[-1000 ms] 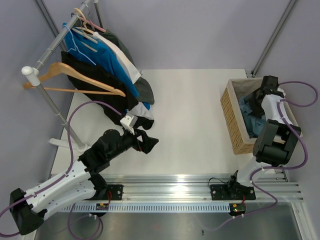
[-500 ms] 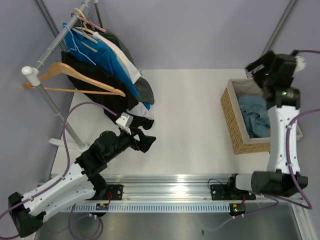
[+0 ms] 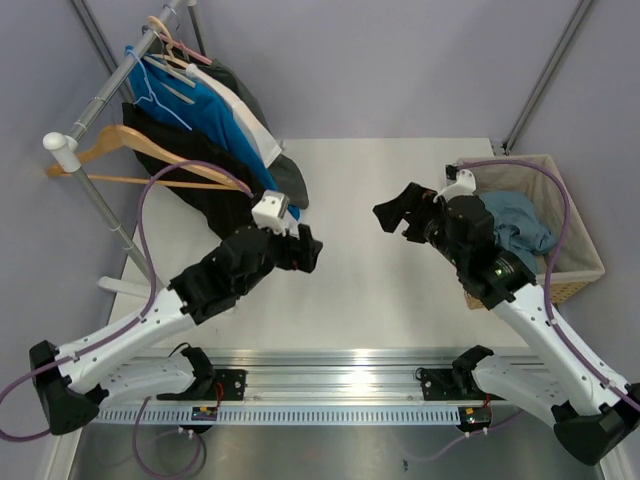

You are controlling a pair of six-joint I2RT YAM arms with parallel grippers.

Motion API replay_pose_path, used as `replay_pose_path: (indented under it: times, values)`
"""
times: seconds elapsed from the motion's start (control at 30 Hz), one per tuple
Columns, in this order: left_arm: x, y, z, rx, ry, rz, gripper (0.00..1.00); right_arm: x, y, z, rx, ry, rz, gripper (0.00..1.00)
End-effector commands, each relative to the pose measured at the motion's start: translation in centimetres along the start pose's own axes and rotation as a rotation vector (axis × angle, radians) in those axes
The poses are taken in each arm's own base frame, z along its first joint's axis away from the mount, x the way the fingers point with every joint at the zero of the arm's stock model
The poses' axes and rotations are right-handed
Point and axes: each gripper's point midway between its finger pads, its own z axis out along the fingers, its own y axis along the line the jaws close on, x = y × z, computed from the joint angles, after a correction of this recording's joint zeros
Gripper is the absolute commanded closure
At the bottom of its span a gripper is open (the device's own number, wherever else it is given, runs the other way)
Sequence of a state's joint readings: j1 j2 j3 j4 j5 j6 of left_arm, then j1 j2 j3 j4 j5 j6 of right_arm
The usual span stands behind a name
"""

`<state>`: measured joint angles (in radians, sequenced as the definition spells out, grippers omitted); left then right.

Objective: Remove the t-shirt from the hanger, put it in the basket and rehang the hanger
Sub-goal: Pick up the hanger from the clothesline.

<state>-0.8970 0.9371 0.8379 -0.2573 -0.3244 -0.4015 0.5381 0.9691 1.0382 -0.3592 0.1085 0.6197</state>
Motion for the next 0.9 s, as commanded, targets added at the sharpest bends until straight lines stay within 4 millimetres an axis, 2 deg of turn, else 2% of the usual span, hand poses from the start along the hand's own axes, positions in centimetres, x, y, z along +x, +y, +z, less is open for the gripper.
replay_pose_path:
  times: [0.0,0.03,0.1,0.13,0.17,0.2,0.23,0.33,0.37,0.4,0.47,0.5,0.6,0.7,0.87]
  values:
    - [-8.3,-3.3,-1.5,0.001,-0.159,0.018,0.01,-1.1,1.9,-1.6,-0.124,-0.086,-0.027,0.03]
    - [-11.1,-4.7,-2.0,0.021,-0.202,0.007,0.01,-0.1,1.4,-2.0,-0.138,-0.077,-0.023,0.03]
    - [-13.3,-5.7,-2.5,0.041,-0.235,0.000,0.01,0.3,2.3,-2.6,-0.208,-0.081,-0.002,0.04]
    - [-14.1,-6.1,-2.3,0.042,-0.245,-0.002,0.01,1.3,1.7,-2.3,-0.205,-0.062,0.008,0.04]
    - [-16.4,-6.3,-3.0,0.034,-0.293,-0.005,0.01,1.7,2.1,-2.5,-0.231,-0.046,0.021,0.05]
    - [-17.4,-6.2,-3.1,0.010,-0.311,0.007,0.01,2.0,2.1,-2.5,-0.240,-0.039,0.023,0.05]
    - [-19.2,-5.1,-2.9,-0.082,-0.349,0.034,0.01,2.6,2.0,-2.4,-0.243,-0.023,0.023,0.05]
    - [-21.4,-1.8,-2.9,-0.309,-0.376,0.097,0.02,3.1,1.8,-2.4,-0.259,-0.021,0.022,0.05]
    - [-22.5,-0.8,-2.8,-0.397,-0.392,0.092,0.04,3.2,2.1,-2.4,-0.284,-0.026,0.027,0.05]
    - [-23.0,1.0,-2.7,-0.465,-0.385,0.096,0.06,3.7,2.0,-2.3,-0.289,-0.016,0.028,0.05]
    - [-23.9,2.9,-2.5,-0.540,-0.400,0.058,0.09,3.9,2.3,-2.3,-0.311,-0.006,0.021,0.05]
    - [-24.6,4.6,-2.8,-0.589,-0.416,0.034,0.10,4.1,2.2,-2.0,-0.305,0.004,0.015,0.05]
    - [-25.0,8.0,-3.1,-0.703,-0.441,-0.019,0.11,4.2,1.9,-1.6,-0.285,0.010,0.003,0.05]
    - [-24.6,10.5,-3.9,-0.787,-0.456,-0.056,0.13,5.0,2.3,-1.1,-0.311,0.042,0.006,0.05]
    - [-23.7,12.8,-4.1,-0.811,-0.452,-0.087,0.14,5.8,3.0,-0.8,-0.353,0.088,0.004,0.05]
